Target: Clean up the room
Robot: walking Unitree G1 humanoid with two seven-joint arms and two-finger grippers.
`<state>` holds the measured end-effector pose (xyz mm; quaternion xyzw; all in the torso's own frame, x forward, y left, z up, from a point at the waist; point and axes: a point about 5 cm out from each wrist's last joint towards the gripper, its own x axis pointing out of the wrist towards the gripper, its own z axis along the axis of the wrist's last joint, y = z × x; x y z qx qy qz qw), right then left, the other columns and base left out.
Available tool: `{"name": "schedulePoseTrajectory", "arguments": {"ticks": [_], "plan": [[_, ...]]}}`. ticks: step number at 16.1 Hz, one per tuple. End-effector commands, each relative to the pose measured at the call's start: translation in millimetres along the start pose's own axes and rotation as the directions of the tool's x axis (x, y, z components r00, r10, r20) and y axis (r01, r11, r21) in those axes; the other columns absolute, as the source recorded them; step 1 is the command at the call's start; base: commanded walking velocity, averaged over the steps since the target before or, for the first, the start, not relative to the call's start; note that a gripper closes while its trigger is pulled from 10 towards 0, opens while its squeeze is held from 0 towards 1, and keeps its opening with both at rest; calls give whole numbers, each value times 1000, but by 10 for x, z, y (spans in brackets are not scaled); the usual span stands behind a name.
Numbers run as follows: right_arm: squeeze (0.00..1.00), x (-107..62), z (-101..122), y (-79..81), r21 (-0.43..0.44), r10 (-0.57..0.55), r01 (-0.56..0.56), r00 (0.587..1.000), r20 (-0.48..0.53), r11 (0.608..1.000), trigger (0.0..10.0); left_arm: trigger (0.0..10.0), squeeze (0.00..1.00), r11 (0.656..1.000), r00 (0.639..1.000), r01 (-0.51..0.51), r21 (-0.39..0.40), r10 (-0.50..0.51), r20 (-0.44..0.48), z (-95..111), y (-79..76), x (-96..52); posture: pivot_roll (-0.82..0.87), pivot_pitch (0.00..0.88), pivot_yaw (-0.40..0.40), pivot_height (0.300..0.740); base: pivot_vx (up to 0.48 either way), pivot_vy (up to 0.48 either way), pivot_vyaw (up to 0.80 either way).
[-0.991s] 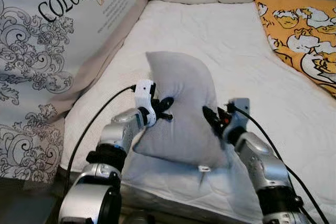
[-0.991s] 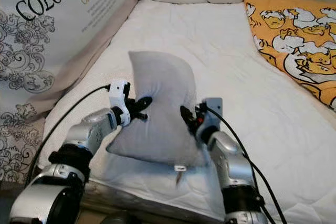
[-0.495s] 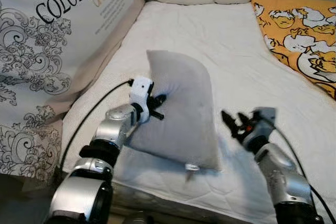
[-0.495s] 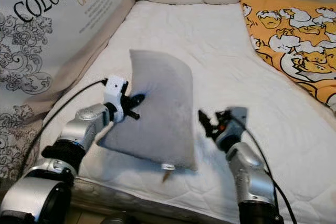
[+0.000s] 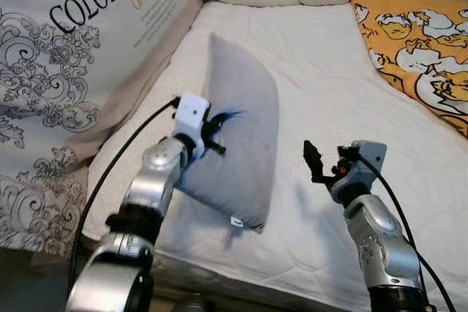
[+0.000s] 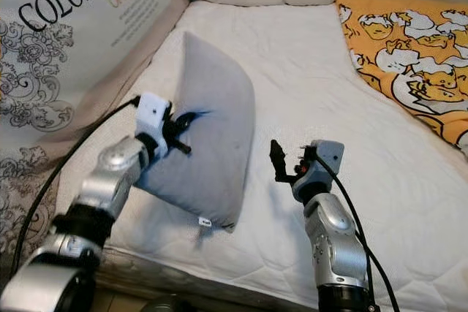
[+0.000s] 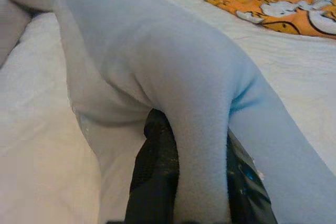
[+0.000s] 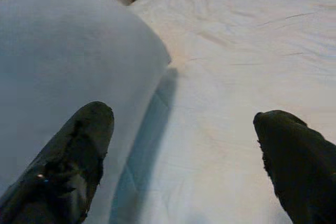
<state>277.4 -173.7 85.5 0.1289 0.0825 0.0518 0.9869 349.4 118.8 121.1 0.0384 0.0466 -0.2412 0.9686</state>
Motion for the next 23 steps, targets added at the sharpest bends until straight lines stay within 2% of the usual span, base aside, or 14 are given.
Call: {"name": "schedulePoseTrajectory", "arguments": {"ticks": [1, 2, 5, 6, 7, 9, 17, 21, 23], "plan": [[1000, -7, 12, 32, -13, -2, 2, 1000, -2, 1000, 10000, 10000, 0, 999, 997, -41, -1, 41, 61, 134, 34, -21, 88, 0, 60, 740, 0, 337, -775], [1000, -12, 11, 34, -12, -4, 4, 1000, 0, 1000, 10000, 10000, 0, 998, 997, -56, 5, 55, 53, 121, 44, -29, 87, 0, 59, 740, 0, 345, -781], [631, -22, 18, 46, -18, -8, 8, 1000, 3, 1000, 10000, 10000, 0, 997, 996, -61, 40, 58, 61, 154, 52, -21, 85, 0, 62, 740, 0, 409, -779], [43, -24, 22, 45, -16, -8, 8, 1000, 5, 1000, 10000, 10000, 0, 998, 996, -62, 33, 60, 67, 181, 60, -12, 85, 0, 62, 740, 0, 420, -781], [0, -23, 22, 47, -15, -8, 8, 1000, 5, 1000, 10000, 10000, 0, 997, 996, -62, 37, 59, 68, 189, 66, -9, 86, 0, 63, 740, 0, 428, -781], [0, -24, 22, 51, -16, -9, 9, 1000, 4, 1000, 10000, 10000, 0, 997, 996, -61, 48, 58, 65, 200, 73, -9, 86, 0, 65, 740, 0, 439, -625], [0, -43, -12, 69, -21, -12, 12, 1000, -1, 1000, 10000, 10000, 0, 995, 997, -65, 72, 61, 50, 195, 104, -17, 92, 0, 68, 740, 0, 455, 0], [0, -53, -23, 100, -41, 9, -9, 1000, -7, 999, 10000, 10000, 0, 988, 994, -109, 108, 106, 33, 193, 165, -6, 93, 0, 70, 740, 0, 0, 0], [0, -57, -23, 104, -49, 18, -18, 1000, -9, 999, 10000, 10000, 0, 979, 991, -132, 155, 131, 14, 186, 216, 7, 93, 0, 67, 740, 0, 0, 0]]}}
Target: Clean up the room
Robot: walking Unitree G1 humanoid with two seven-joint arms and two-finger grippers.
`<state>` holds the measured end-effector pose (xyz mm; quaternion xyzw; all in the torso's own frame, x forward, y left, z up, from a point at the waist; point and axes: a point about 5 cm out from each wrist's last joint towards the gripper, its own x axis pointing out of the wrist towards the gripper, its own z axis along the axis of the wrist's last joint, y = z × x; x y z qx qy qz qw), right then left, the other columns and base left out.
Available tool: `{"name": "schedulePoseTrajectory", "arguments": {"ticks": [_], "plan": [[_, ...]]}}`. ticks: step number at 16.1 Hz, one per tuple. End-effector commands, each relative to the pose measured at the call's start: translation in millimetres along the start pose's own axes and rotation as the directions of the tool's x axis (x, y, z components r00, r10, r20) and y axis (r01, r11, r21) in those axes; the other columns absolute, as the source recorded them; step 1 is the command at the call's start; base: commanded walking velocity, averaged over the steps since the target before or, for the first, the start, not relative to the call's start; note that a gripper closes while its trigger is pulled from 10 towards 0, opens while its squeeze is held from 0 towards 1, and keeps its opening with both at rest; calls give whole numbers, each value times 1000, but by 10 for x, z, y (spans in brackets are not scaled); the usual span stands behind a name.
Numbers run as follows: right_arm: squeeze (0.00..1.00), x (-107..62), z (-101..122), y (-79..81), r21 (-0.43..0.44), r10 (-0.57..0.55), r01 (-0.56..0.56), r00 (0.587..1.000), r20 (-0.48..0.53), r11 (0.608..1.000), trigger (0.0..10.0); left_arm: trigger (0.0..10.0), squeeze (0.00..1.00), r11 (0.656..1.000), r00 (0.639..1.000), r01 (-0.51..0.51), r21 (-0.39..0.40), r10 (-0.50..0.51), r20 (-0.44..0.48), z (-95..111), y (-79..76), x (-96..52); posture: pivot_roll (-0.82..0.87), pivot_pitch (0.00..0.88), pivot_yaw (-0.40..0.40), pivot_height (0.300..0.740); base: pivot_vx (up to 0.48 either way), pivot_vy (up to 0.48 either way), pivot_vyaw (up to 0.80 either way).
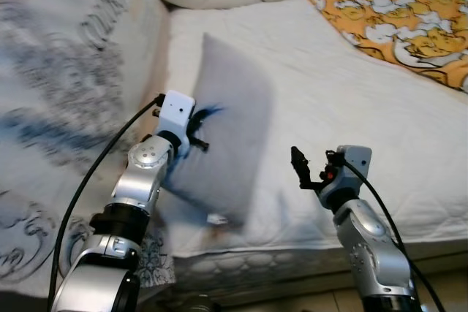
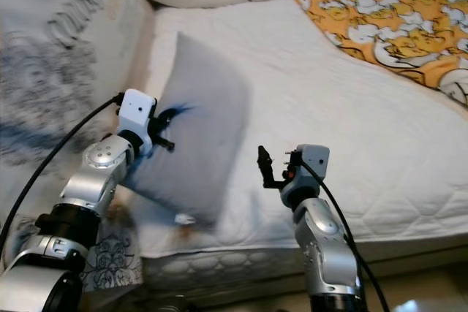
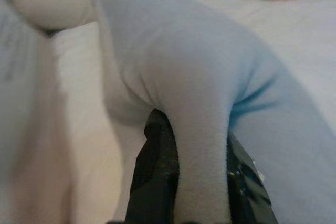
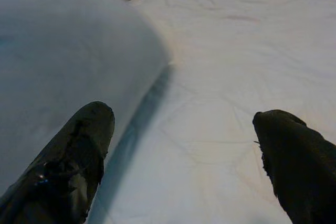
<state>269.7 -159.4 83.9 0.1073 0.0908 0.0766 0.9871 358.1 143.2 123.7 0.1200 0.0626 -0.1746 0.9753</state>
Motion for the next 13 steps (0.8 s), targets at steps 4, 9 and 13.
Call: {"name": "schedulePoseTrajectory", "arguments": {"ticks": [4, 9, 13], "plan": [[0, -42, 128, 112, -182, 255, -266, 964, -80, 947, 10000, 10000, 0, 979, 992, -129, 160, 125, 32, 360, 345, 157, 87, 0, 72, 740, 0, 0, 0], [0, -92, 213, 175, -319, 440, -489, 871, -217, 812, 10000, 10000, 0, 908, 977, -183, 376, 211, -34, 475, 764, 110, 80, 0, 90, 740, 0, 0, 0], [0, -121, 173, 209, -320, 494, -568, 821, -286, 758, 10000, 10000, 0, 894, 971, -108, 435, 188, -146, 348, 929, 1, 93, 0, 82, 740, 0, 0, 0]]}}
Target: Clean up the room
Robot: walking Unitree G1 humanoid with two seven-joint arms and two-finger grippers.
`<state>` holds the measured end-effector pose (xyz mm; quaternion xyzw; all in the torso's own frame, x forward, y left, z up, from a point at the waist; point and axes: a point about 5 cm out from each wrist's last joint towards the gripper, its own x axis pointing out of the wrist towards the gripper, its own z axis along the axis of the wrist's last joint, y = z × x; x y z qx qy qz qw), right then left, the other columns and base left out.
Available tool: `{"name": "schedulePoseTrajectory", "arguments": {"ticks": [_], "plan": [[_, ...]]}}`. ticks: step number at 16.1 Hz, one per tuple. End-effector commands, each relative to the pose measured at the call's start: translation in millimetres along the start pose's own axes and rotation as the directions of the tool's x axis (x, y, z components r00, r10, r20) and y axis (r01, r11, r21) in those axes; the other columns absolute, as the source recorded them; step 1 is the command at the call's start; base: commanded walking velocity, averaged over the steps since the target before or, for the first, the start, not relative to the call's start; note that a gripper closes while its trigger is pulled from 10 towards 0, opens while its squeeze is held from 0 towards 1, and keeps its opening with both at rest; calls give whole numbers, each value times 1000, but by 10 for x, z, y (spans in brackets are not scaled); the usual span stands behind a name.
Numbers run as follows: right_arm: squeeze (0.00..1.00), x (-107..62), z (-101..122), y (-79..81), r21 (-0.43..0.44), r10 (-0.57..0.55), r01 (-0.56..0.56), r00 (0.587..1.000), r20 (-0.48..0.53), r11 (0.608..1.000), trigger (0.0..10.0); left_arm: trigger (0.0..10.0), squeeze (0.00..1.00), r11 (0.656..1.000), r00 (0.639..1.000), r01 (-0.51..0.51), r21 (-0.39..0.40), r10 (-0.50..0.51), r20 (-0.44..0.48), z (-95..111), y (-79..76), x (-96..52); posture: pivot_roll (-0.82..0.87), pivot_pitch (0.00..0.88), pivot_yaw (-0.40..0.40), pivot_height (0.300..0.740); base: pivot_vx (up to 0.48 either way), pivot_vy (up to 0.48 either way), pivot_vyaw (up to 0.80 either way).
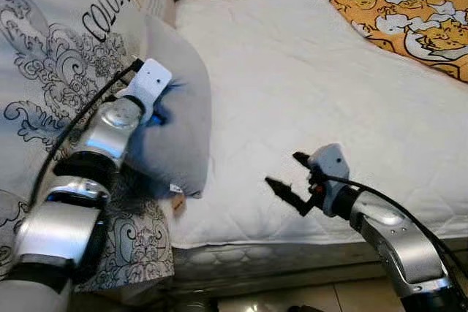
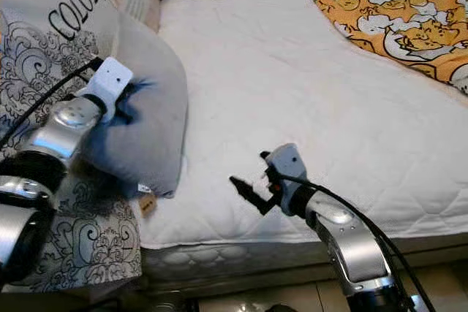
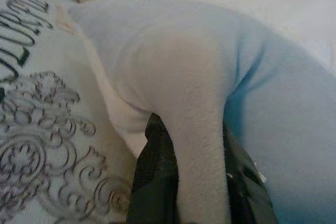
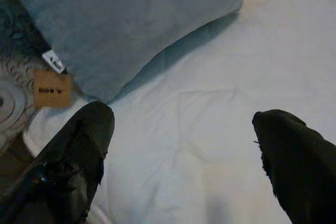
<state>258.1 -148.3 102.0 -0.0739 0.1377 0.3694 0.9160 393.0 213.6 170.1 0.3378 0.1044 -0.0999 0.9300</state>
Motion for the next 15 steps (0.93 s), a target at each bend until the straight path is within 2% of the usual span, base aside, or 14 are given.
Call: {"name": "schedulePoseTrajectory", "arguments": {"ticks": [1, 3, 6, 7, 9, 10, 11, 12, 14, 15], "plan": [[0, 7, 53, 33, -19, 40, -40, 999, 3, 999, 10000, 10000, 0, 999, 999, 12, 48, -11, -38, -39, 100, -27, 96, 0, 80, 740, 0, 0, 0], [0, -4, 41, 53, -26, 77, -78, 997, -16, 997, 10000, 10000, 0, 999, 993, 36, 37, -32, -110, -157, 163, -77, 98, 0, 82, 740, 0, 0, 0], [0, -18, 45, 56, -24, 109, -110, 994, -22, 994, 10000, 10000, 0, 996, 972, 60, -62, -73, -225, -341, 169, -152, 97, 0, 84, 740, 0, 0, 0], [0, -28, 50, 56, -19, 128, -128, 992, -20, 992, 10000, 10000, 0, 996, 966, 49, -68, -65, -249, -387, 176, -175, 99, 0, 82, 740, 0, 0, 0], [0, -42, 68, 46, -27, 144, -145, 989, -17, 989, 10000, 10000, 0, 996, 969, 42, -73, -58, -240, -406, 191, -198, 99, 0, 82, 740, 0, 0, 0], [0, -54, 54, 34, -42, 145, -146, 989, -28, 988, 10000, 10000, 1000, 997, 978, 31, -77, -46, -203, -380, 206, -207, 98, 0, 79, 740, 0, 0, 0], [0, -57, 50, 24, -55, 135, -137, 990, -31, 989, 10000, 10000, 1000, 999, 986, 14, -50, -22, -163, -339, 235, -216, 97, 0, 78, 740, 0, 0, 0], [0, -59, 46, 15, -51, 130, -131, 991, -32, 990, 10000, 10000, 1000, 992, 995, -11, -128, -2, -100, -264, 279, -230, 96, 0, 77, 740, 0, 0, 0], [0, -64, 48, 9, -46, 127, -128, 991, -30, 991, 10000, 10000, 1000, 991, 997, -44, -130, 35, -68, -220, 334, -252, 95, 0, 77, 740, 0, 0, 0], [0, -68, 48, 7, -40, 127, -128, 992, -27, 991, 10000, 10000, 1000, 985, 996, -68, -159, 76, 48, -109, 377, -281, 97, 0, 73, 740, 0, 0, 0]]}}
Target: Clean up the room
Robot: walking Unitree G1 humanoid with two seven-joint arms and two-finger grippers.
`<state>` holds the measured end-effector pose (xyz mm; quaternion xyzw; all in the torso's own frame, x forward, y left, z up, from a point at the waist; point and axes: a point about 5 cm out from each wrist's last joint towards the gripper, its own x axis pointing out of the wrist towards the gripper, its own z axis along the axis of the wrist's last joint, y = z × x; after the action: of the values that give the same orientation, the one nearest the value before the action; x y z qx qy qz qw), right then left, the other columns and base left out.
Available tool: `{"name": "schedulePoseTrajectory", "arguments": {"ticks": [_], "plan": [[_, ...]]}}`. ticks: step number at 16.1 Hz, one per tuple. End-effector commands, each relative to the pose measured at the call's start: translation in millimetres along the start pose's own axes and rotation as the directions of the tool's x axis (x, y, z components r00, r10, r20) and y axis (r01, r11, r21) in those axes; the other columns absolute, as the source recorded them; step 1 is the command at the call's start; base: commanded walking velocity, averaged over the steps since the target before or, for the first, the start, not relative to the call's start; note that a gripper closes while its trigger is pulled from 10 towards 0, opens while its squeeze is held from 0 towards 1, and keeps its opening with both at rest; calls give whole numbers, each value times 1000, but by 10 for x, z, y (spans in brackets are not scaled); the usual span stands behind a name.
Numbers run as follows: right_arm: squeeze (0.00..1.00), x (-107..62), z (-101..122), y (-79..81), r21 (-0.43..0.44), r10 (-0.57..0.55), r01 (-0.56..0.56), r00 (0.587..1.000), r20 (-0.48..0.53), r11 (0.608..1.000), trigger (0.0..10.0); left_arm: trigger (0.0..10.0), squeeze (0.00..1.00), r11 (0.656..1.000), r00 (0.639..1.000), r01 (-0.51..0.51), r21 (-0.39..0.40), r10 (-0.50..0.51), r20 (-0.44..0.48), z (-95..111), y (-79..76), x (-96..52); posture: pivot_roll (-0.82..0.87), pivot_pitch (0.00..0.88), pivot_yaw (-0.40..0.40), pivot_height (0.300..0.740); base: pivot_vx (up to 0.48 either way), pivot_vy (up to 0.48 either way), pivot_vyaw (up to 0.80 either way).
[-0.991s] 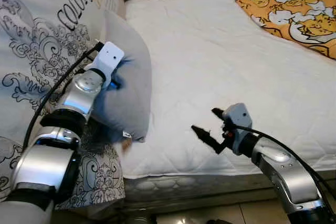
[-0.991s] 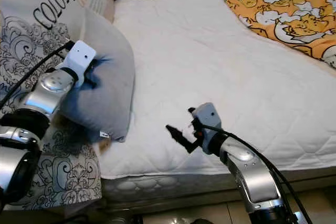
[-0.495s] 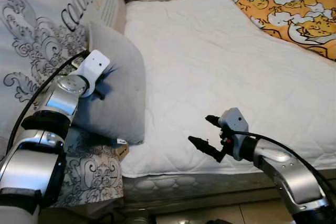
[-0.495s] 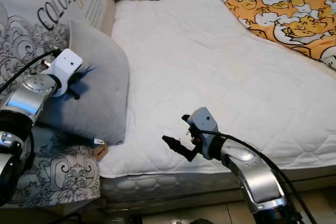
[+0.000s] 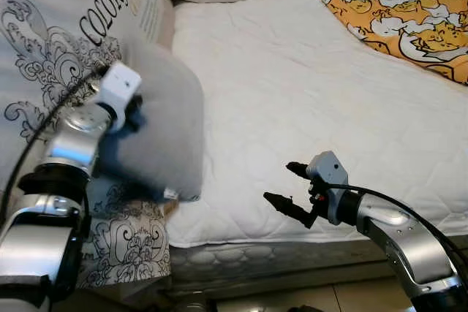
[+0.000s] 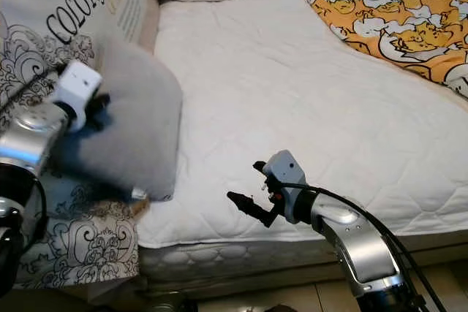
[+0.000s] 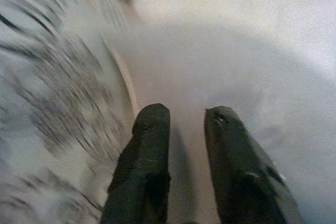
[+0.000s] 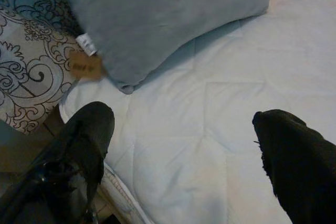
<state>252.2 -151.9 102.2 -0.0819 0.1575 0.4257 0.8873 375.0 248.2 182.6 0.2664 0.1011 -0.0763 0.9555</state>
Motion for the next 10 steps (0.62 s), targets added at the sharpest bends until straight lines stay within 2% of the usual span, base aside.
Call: {"name": "schedulePoseTrajectory", "arguments": {"ticks": [1, 2, 3, 4, 5, 6, 7, 9, 10], "plan": [[0, -10, 64, -6, -22, 3, -2, 1000, 18, 1000, 10000, 10000, 1000, 996, 981, -59, -65, 70, 179, 169, 91, -68, 100, 0, 69, 740, 0, 0, 0], [0, -10, 67, 3, -12, 6, -6, 1000, 25, 1000, 10000, 10000, 1000, 990, 969, -51, -135, 81, 233, 205, 72, -101, 99, 0, 66, 740, 0, 0, 0], [0, -11, 69, 14, 9, 23, -23, 999, 29, 1000, 10000, 10000, 1000, 988, 965, -43, -149, 80, 251, 212, 54, -117, 100, 0, 66, 740, 0, 0, 0], [0, -14, 85, 21, 25, 26, -27, 999, 47, 999, 10000, 10000, 1000, 987, 960, 15, -160, 30, 278, 218, -12, -144, 101, 0, 63, 740, 0, 0, 0], [0, -12, 101, 19, 40, 19, -21, 998, 64, 999, 10000, 10000, 1000, 981, 955, 36, -192, 23, 296, 225, -41, -164, 101, 0, 60, 740, 0, 0, 0], [0, -9, 152, 8, 66, -39, 31, 991, 128, 997, 10000, 10000, 1000, 964, 945, 56, -260, 33, 326, 231, -117, -227, 101, 0, 52, 740, 0, 0, 0], [0, -12, 184, 19, 104, -76, 58, 980, 184, 993, 10000, 10000, 1000, 936, 946, 99, -338, 16, 322, 180, -253, -307, 98, 0, 49, 740, 0, 0, 0], [0, -14, 114, 80, 141, -99, 76, 982, 164, 987, 10000, 10000, 1000, 927, 938, 110, -359, 22, 345, 73, -483, -438, 88, 0, 44, 740, 0, 0, 0], [0, -2, 59, 102, 164, -159, 132, 974, 163, 978, 10000, 10000, 1000, 920, 932, 128, -370, 16, 362, 20, -684, -552, 87, 0, 39, 740, 0, 0, 0]]}}
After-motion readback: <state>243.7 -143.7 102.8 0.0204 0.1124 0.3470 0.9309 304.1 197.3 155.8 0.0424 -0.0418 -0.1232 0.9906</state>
